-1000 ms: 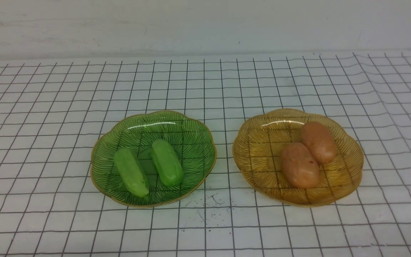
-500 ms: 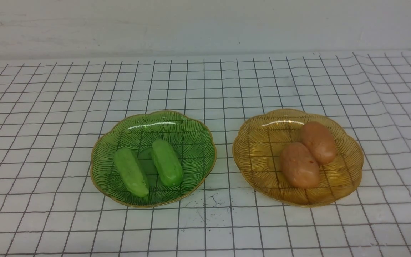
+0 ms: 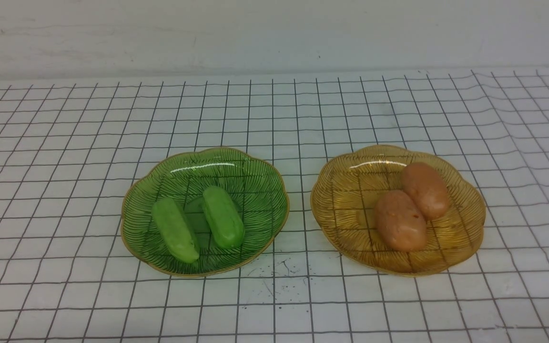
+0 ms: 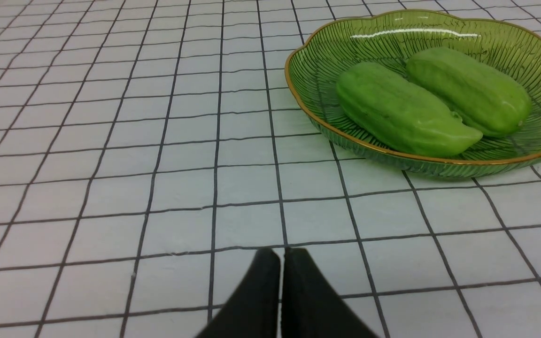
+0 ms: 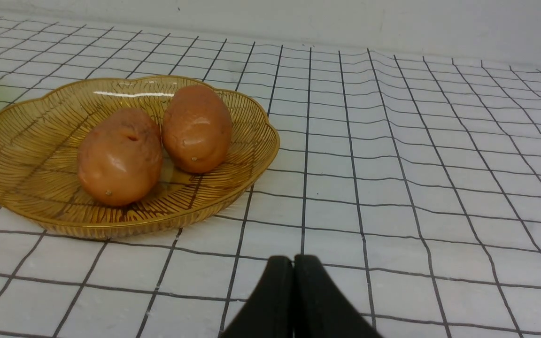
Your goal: Put different types of vegetables on the plate.
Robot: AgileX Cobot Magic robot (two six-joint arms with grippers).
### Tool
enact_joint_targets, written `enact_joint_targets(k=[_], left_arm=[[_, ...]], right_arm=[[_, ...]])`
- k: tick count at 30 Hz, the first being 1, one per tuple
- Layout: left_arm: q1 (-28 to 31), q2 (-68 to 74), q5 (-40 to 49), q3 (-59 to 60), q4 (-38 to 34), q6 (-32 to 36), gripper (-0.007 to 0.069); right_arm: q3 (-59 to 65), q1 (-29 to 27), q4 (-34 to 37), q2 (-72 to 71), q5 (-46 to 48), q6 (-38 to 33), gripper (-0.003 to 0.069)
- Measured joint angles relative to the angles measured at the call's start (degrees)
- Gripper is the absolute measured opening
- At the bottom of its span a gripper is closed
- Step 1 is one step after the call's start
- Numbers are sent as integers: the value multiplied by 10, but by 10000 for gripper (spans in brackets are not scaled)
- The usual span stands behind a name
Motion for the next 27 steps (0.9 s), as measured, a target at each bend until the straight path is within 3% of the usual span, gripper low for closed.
enact_joint_targets(k=[27], left_arm=[[0, 0, 0, 0, 0, 0, -8]], right_arm=[[0, 0, 0, 0, 0, 13, -15]])
